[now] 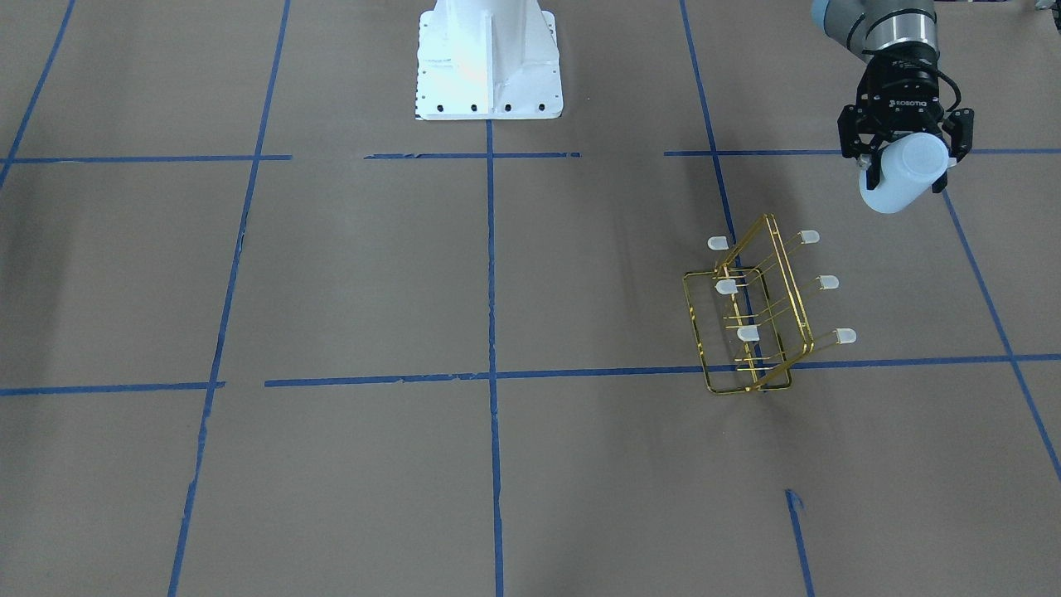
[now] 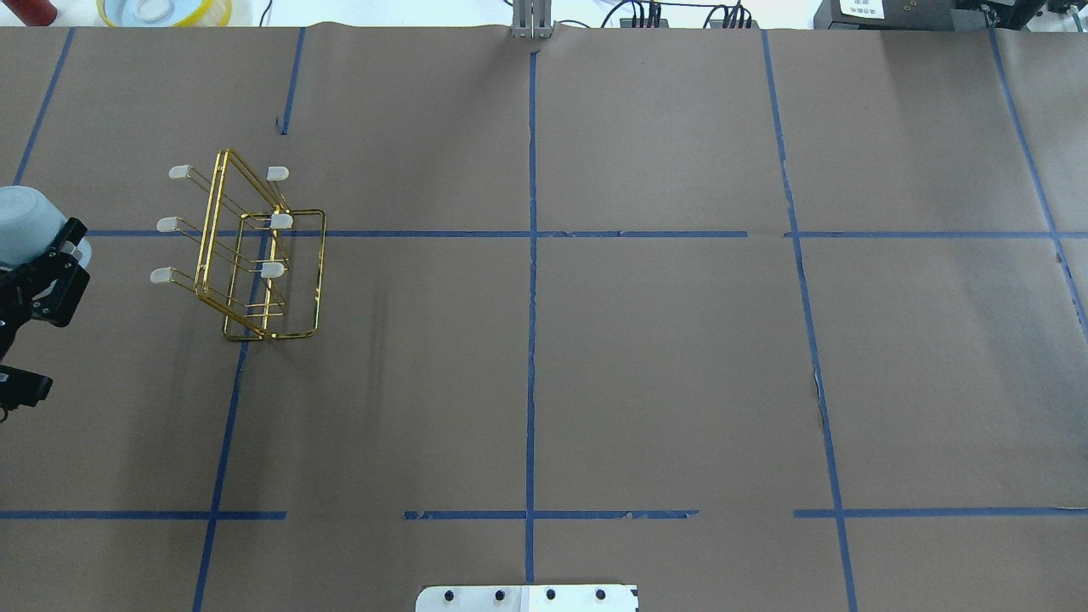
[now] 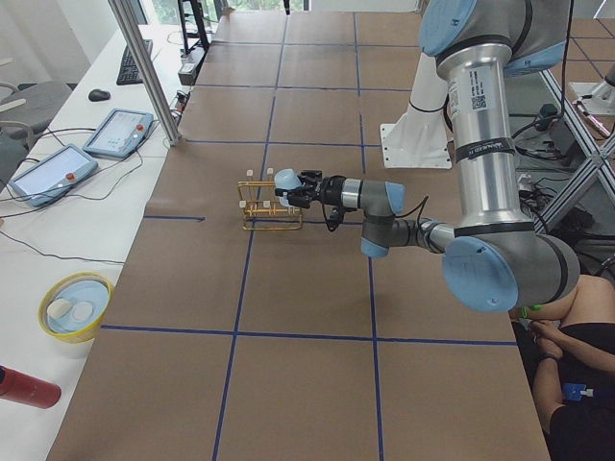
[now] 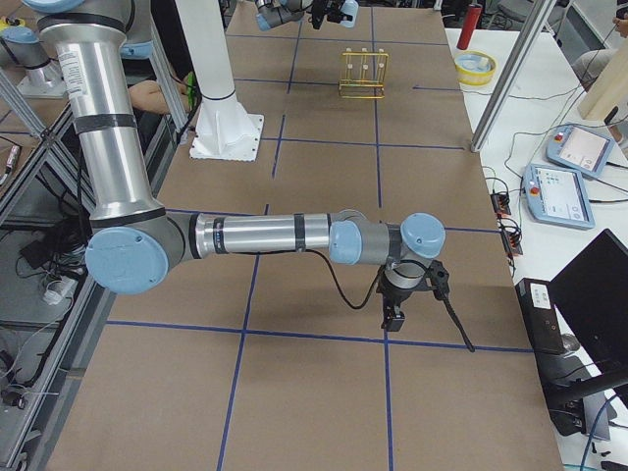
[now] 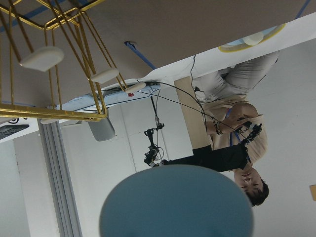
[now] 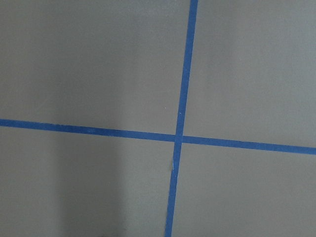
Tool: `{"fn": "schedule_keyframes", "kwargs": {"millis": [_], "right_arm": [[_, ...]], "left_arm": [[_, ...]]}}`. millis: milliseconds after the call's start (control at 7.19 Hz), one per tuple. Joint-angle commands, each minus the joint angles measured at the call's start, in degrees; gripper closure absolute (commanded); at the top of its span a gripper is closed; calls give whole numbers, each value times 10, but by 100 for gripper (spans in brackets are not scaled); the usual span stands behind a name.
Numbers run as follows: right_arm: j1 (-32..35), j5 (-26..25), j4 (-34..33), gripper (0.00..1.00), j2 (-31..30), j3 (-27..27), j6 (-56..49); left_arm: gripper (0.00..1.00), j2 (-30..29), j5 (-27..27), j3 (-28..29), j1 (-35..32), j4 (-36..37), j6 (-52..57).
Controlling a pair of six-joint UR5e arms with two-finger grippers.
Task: Hang cup on cup holder
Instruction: 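Carry the tilted cup toward the gold rack's hooks with the left gripper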
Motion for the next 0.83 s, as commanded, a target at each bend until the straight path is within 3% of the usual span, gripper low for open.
{"fn": "schedule_keyframes", "kwargs": {"millis": [0,695], "right_arm": [[0,0,1,0,0,0,0],[-1,0,1,0,0,0,0]], "left_arm": [[100,-50,76,45,31,-1,-40],[100,-111,101,85,36,-3,-55]]}}
